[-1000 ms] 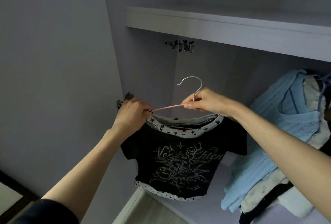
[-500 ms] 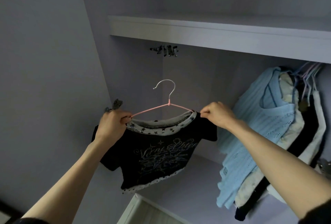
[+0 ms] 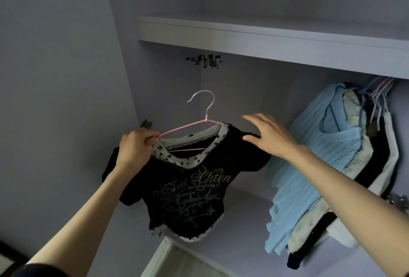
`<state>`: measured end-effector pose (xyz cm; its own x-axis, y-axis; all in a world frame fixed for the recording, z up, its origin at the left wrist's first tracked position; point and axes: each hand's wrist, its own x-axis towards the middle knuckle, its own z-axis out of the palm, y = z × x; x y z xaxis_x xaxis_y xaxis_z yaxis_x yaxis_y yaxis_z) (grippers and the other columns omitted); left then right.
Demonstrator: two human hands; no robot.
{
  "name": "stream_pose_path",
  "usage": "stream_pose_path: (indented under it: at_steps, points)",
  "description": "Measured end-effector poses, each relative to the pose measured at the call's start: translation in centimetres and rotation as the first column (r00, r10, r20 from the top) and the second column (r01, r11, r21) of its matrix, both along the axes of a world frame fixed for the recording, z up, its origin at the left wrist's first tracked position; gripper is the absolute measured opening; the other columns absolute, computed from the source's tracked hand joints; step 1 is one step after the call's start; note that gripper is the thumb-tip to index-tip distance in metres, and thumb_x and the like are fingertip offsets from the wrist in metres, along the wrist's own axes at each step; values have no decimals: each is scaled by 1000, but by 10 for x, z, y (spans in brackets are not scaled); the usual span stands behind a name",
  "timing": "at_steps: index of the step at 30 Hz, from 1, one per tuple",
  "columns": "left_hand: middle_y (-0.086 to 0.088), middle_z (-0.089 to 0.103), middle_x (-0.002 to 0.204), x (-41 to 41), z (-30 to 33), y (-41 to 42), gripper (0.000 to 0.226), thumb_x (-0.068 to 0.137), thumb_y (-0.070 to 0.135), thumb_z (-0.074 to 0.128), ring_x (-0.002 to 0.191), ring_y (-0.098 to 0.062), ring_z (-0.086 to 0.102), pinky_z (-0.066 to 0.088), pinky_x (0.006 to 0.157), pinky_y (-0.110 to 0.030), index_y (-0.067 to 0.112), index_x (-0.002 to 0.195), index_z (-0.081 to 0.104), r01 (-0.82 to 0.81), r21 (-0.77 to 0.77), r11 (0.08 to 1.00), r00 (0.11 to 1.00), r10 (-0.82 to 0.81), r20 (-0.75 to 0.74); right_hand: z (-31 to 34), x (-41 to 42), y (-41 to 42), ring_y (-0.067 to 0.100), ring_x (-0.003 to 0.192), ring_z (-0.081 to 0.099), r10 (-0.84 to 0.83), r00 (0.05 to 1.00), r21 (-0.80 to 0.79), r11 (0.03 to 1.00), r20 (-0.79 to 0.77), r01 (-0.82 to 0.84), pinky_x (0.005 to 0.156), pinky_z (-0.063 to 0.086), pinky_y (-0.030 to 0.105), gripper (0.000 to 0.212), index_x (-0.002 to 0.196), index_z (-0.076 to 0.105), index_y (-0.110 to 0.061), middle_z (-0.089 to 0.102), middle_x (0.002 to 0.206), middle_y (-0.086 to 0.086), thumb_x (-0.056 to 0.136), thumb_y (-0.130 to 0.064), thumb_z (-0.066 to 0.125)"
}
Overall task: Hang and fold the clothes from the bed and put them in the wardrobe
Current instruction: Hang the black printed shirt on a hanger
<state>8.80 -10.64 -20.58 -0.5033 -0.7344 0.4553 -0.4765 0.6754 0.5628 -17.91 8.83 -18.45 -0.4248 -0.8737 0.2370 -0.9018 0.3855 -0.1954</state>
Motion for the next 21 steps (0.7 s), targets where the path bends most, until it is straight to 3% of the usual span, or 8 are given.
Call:
stream_pose_path:
  at_steps: [1, 3, 5, 7, 12, 16, 18, 21]
  points:
    - [-11, 71, 92, -2, 2, 1, 18, 86, -2, 60, 85, -30, 63, 32, 63, -25, 5, 94, 74, 16, 6, 1000, 1000, -16, 1, 2, 3, -3, 21, 132, 36, 29, 1000, 23, 999, -3, -29, 108, 32, 41, 58, 142, 37, -28, 41, 144, -2, 90, -43, 58]
    - [-10, 72, 89, -6, 4, 3, 17, 86, -2, 61, 83, -30, 64, 38, 64, -29, 6, 92, 75, 72, 12, 997, 997, -72, 7, 1, 8, -10, 21, 123, 47, 93, 996, 22, 995, 2, -93, 102, 38, 38, 48, 135, 49, -25, 54, 133, -1, 90, -40, 58]
    - [-10, 71, 82, -11, 6, 4, 17, 86, -1, 61, 77, -28, 63, 44, 65, -34, 7, 89, 75, 123, 29, 992, 992, -124, 18, -1, 16, -12, 17, 87, 60, 128, 989, -72, 990, 71, -123, 80, 45, 33, 24, 110, 66, -20, 66, 93, -8, 91, -33, 60]
    - [-9, 70, 78, -13, 4, 4, 16, 87, 1, 61, 74, -26, 62, 45, 65, -34, 8, 89, 75, 140, 65, 988, 990, -142, 25, -5, 18, -11, 7, 60, 49, 127, 966, -162, 983, 225, -91, 64, 40, 30, 8, 87, 66, -22, 54, 64, -14, 90, -28, 61]
    - [-8, 67, 72, -29, -8, 6, 16, 88, 3, 60, 69, -24, 60, 37, 60, -25, 9, 88, 75, 199, 152, 968, 977, -208, 48, -11, 25, 3, -1, 64, 48, 196, 845, -269, 961, 497, -65, 67, 37, 20, 12, 83, 67, -25, 58, 71, -12, 89, -16, 63]
    - [3, 68, 73, -52, -10, 21, 15, 88, 5, 62, 69, -17, 62, 35, 54, -8, 12, 90, 76, 269, 148, 952, 958, -280, 62, -13, 19, 26, 21, 75, 54, 110, 838, -234, 972, 535, 21, 72, 39, 33, 24, 77, 64, -33, 68, 83, 9, 91, -15, 59]
    - [2, 72, 80, -68, -3, 32, 13, 85, 5, 65, 73, -15, 63, 35, 58, -2, 11, 89, 77, 330, 128, 935, 940, -337, 44, -16, 14, 42, 19, 73, 50, 58, 835, -253, 962, 547, 98, 69, 36, 32, 26, 76, 63, -34, 66, 85, 15, 92, -15, 58]
    - [-3, 73, 81, -87, 9, 46, 11, 84, 7, 67, 74, -20, 65, 38, 64, -14, 11, 84, 77, 365, 44, 930, 931, -365, -2, -18, 10, 60, 14, 66, 44, 17, 832, -298, 937, 555, 180, 64, 33, 30, 27, 74, 61, -34, 61, 76, 14, 93, -15, 57]
